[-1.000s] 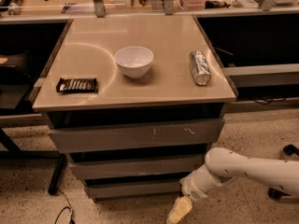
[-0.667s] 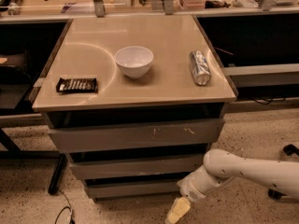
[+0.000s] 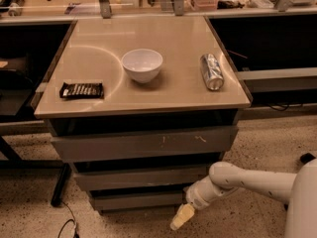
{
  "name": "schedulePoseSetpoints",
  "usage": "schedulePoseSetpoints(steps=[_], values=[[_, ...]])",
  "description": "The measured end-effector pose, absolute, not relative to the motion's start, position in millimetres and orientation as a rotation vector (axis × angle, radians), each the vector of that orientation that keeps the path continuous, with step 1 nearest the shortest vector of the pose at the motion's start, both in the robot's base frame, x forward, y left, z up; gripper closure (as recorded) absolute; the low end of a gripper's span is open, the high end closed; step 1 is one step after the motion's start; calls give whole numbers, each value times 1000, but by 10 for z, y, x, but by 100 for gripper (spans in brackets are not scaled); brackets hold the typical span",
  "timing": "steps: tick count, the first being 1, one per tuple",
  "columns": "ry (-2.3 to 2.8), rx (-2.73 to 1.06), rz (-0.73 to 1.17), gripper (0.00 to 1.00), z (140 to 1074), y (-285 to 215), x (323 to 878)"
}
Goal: Open bottom drawer
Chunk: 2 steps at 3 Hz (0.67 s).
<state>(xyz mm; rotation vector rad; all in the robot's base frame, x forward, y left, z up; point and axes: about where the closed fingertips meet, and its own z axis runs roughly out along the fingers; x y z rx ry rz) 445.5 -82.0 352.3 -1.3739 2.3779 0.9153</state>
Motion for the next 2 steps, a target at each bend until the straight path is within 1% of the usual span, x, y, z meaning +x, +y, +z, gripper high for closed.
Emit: schedulePoseSetpoints(steps=[1,2], values=[[2372,-1349,869,0,3186,-850,4665],[2385,-1346,861,0,3110,-837,4675]])
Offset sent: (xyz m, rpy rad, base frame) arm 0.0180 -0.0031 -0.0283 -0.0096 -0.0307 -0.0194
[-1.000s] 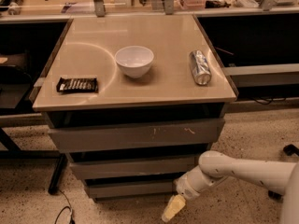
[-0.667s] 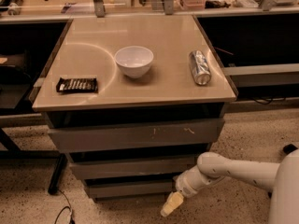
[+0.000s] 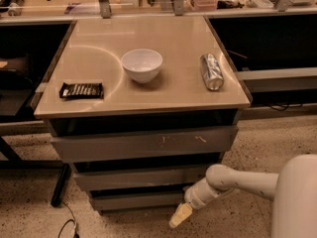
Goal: Open bottom drawer
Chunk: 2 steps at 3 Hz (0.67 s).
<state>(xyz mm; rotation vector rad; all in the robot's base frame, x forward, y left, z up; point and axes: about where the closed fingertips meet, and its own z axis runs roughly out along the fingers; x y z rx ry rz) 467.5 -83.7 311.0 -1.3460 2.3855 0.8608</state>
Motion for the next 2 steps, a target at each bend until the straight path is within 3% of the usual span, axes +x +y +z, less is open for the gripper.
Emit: schedulePoseSetpoints(steps=[2], values=[[2404,-1252,808,0,2644,-1041,4896]])
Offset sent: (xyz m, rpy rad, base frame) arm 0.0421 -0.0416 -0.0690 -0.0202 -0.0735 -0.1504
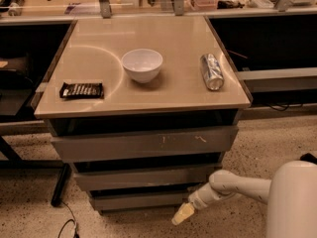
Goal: Open bottom drawer
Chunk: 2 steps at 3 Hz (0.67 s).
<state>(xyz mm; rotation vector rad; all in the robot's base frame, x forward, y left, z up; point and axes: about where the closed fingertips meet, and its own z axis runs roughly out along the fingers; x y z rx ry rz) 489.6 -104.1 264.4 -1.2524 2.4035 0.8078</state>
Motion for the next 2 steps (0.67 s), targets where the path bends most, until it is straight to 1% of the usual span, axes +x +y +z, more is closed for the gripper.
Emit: schedulePoseSetpoints(steps=[2], values=[[2390,-1187,735,0,2364,-1208,5133]])
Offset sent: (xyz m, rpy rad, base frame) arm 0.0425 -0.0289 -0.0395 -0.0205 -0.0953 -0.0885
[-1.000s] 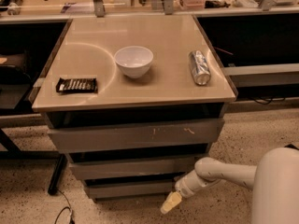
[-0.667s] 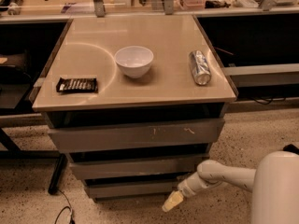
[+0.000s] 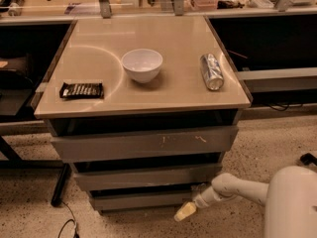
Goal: Open bottom drawer
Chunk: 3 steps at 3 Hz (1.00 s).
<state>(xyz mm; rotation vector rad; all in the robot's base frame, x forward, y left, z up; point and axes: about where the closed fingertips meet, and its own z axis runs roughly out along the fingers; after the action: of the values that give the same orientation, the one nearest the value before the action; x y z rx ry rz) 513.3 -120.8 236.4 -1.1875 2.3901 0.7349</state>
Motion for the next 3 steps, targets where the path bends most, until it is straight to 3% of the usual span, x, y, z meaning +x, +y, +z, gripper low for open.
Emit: schedulePoseSetpoints(steps=[3], values=[[2375,-1216,732,0,2048,-1190,5354]])
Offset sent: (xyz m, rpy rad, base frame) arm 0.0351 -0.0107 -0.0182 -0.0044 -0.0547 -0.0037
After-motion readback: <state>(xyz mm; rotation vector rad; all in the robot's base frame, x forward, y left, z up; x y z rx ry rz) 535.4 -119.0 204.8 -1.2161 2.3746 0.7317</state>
